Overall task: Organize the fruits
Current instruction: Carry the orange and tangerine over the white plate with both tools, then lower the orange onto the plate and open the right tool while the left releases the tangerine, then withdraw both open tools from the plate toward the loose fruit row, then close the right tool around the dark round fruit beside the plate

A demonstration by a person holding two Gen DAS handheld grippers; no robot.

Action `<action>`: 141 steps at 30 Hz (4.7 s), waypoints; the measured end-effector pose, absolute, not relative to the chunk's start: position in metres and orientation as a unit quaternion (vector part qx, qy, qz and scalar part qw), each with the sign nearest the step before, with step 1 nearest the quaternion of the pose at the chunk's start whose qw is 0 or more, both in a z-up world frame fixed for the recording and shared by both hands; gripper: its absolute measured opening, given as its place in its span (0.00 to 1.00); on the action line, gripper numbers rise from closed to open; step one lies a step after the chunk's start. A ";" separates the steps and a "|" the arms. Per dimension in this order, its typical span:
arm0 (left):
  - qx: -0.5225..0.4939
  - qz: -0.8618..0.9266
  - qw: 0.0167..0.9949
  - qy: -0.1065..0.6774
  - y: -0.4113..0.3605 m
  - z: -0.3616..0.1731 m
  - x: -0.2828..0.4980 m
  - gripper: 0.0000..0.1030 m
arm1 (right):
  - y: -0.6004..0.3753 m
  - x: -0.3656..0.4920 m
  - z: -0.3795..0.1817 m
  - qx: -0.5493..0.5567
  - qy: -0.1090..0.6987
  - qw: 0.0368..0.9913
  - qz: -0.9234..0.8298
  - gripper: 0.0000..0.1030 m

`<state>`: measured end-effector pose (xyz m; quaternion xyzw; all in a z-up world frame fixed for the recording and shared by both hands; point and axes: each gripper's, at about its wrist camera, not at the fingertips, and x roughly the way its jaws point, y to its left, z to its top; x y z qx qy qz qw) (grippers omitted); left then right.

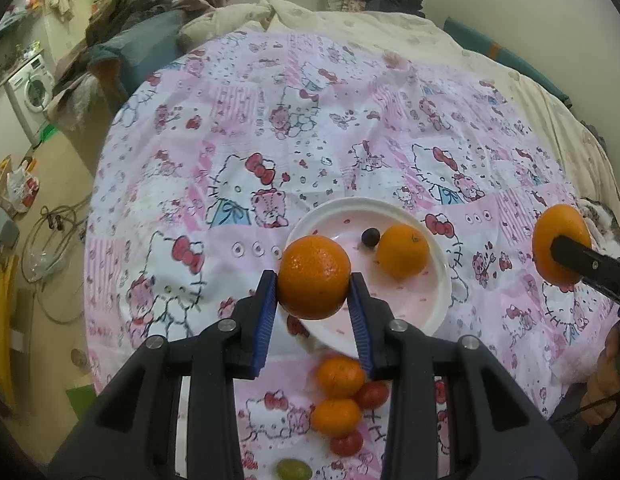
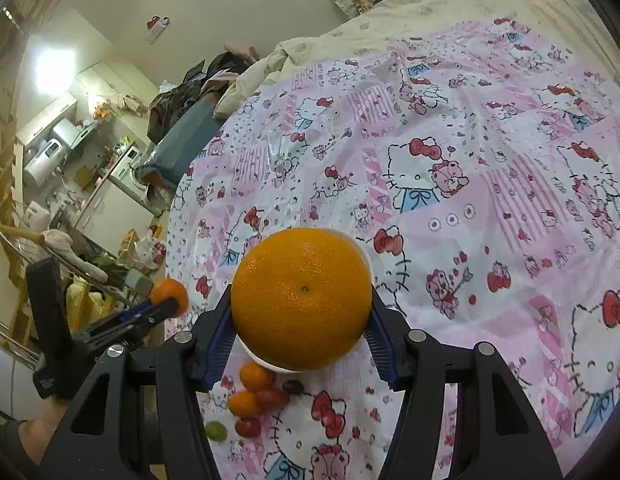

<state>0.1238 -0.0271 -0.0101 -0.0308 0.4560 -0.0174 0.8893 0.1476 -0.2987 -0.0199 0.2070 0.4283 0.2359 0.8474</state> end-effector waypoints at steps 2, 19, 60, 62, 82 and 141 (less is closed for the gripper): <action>-0.032 -0.022 0.884 0.466 -0.029 -0.017 0.135 0.30 | -0.298 0.157 -0.023 0.218 0.435 0.841 0.238 0.59; -0.047 -0.040 0.837 0.544 -0.037 -0.093 0.201 0.31 | -0.244 0.208 -0.109 0.191 0.567 0.764 0.241 0.59; -0.076 -0.048 0.838 0.538 -0.037 -0.088 0.208 0.79 | -0.267 0.188 -0.108 0.193 0.550 0.778 0.235 0.84; -0.074 -0.044 0.841 0.534 -0.036 -0.087 0.206 0.79 | -0.269 0.188 -0.106 0.196 0.546 0.780 0.234 0.84; -0.066 -0.006 0.869 0.490 -0.012 -0.035 0.153 0.79 | -0.283 0.172 -0.068 0.232 0.503 0.796 0.242 0.84; -0.118 0.040 0.835 0.535 0.027 -0.063 0.069 0.79 | -0.221 0.126 -0.134 0.207 0.603 0.729 0.248 0.54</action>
